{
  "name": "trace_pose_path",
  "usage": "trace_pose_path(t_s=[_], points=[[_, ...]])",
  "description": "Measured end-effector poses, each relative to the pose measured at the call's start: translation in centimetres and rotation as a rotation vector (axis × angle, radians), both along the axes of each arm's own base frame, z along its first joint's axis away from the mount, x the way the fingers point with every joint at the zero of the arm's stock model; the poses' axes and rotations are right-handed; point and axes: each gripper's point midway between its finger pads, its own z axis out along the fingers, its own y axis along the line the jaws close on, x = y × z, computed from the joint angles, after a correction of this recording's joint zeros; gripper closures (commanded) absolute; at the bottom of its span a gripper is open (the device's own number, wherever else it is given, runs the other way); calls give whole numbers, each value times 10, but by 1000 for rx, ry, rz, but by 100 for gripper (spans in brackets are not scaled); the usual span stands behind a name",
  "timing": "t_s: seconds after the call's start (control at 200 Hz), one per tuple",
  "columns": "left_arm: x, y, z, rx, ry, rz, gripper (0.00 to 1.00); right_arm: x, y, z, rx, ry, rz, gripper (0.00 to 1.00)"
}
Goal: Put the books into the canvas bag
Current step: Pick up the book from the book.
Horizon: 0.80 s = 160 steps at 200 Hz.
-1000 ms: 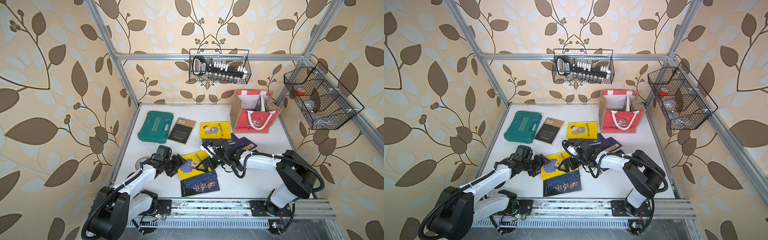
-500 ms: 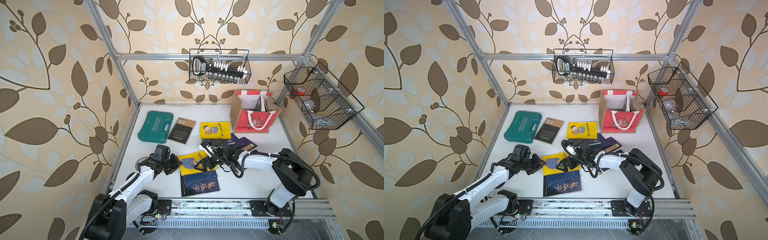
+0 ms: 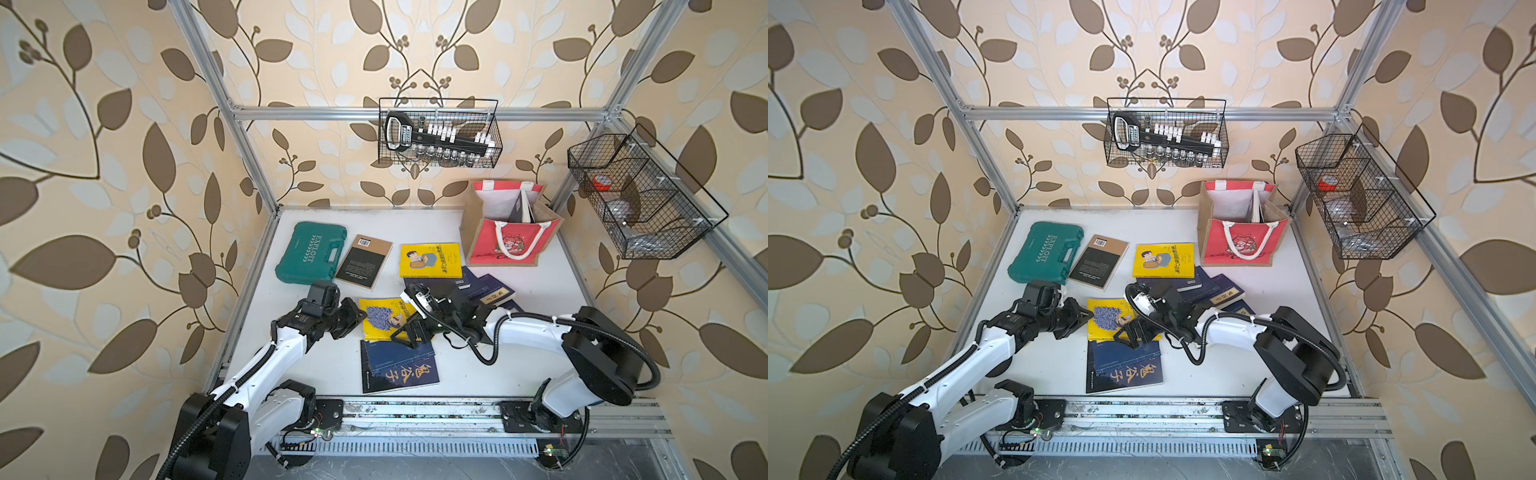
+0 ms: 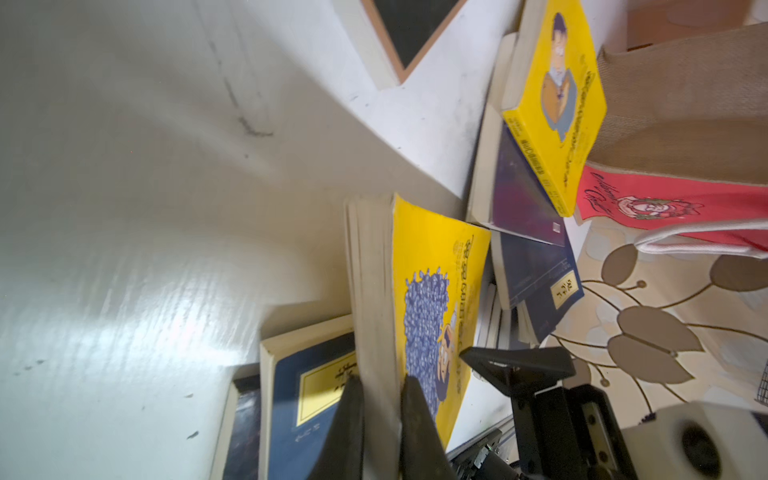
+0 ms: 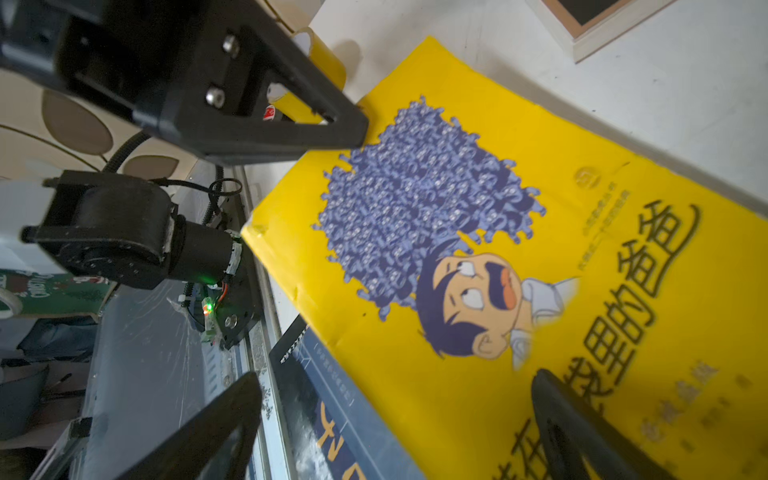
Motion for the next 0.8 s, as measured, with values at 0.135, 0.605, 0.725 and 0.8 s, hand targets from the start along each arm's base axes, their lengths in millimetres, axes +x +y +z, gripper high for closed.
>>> trace_pose_path(t_s=[0.135,0.605,0.725,0.8], points=[[5,-3,18,18,-35,-49,100,-2,0,22,-20,-168,-24,2],[6,-17,60,-23,-59,-142,100,-16,28,49,-171,-689,-171,3],[4,-19,63,-35,-53,-154,100,-5,36,37,-258,-764,-228,11],[1,-19,62,-35,-41,-155,100,4,43,38,-305,-826,-265,22]])
